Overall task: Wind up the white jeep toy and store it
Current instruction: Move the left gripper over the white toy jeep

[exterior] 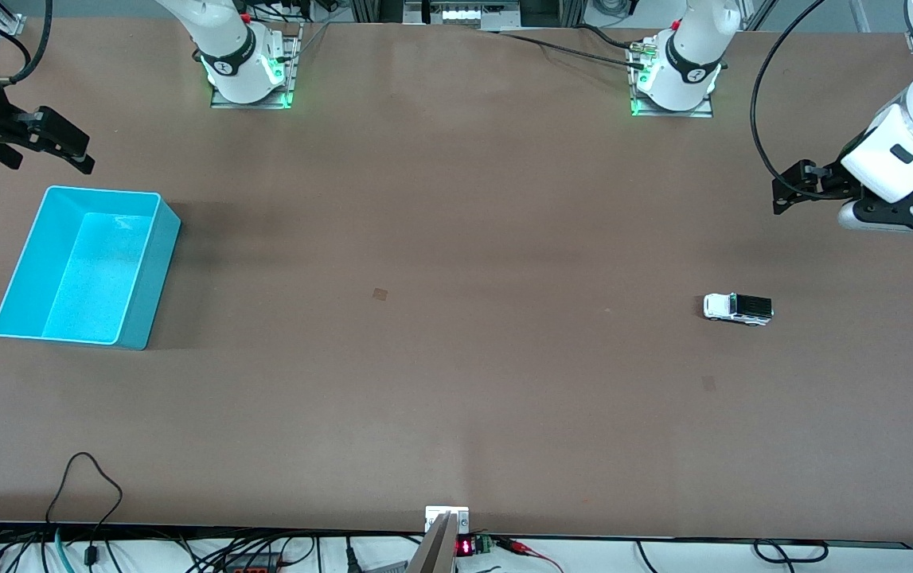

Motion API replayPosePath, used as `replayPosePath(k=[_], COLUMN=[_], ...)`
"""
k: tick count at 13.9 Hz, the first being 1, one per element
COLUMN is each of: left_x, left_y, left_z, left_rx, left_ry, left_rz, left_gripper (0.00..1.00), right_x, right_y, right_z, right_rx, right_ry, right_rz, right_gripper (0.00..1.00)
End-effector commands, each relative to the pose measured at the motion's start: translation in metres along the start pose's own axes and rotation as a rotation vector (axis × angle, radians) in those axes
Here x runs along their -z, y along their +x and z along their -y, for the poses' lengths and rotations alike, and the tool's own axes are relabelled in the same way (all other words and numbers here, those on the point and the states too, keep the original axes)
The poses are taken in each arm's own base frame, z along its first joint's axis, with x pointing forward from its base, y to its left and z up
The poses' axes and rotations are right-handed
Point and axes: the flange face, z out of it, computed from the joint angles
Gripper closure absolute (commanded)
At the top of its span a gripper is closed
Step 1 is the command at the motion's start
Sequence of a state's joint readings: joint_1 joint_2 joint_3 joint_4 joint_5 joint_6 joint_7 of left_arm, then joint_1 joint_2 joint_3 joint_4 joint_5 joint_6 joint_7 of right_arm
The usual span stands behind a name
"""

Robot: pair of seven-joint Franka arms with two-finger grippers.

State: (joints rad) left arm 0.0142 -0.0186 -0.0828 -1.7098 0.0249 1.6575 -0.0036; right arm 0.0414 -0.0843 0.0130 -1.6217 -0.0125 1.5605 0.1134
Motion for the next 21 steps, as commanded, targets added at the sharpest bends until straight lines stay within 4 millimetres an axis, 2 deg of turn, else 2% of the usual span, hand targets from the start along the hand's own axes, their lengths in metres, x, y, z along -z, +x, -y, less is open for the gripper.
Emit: replayPosePath(k=[1,6,9,12,16,19,21], left_x=[0.005,0.004,0.001,-0.017,-0.037,-0.049,-0.059], left_y=[-0.001,0.0,-0.003,-0.006,-0.009,-0.007,-0.006], left_z=[-0.002,0.002,0.002,-0.006,-0.006,0.002,0.015], left_rx=[0.016,0.016,0.019,0.004,-0.044,-0.295,-0.404], left_ry=[-0.021,-0.022,-0.022,-0.019,-0.02,-0.059,-0.082], left_rz=[-0.013,-0.009,0.019,0.127,0.26,0.293,0.3], left_gripper=[0.0,0.0,0.0,0.0,0.0,0.0,0.0], right_x=[0.005,0.006,0.007,0.007,0.005,0.006,0.007], right_y=[-0.005,-0.006,-0.005,-0.005,-0.002,-0.003,-0.004], right_z=[0.002,0.005,-0.002,-0.005,-0.009,-0.012,-0.012], right_rx=[0.01,0.018,0.01,0.01,0.001,-0.005,-0.008], right_ry=[0.017,0.017,0.017,0.017,0.019,0.025,0.033], right_rz=[-0.014,-0.014,-0.017,-0.012,-0.013,-0.013,-0.014], right_gripper=[0.0,0.0,0.0,0.0,0.0,0.0,0.0])
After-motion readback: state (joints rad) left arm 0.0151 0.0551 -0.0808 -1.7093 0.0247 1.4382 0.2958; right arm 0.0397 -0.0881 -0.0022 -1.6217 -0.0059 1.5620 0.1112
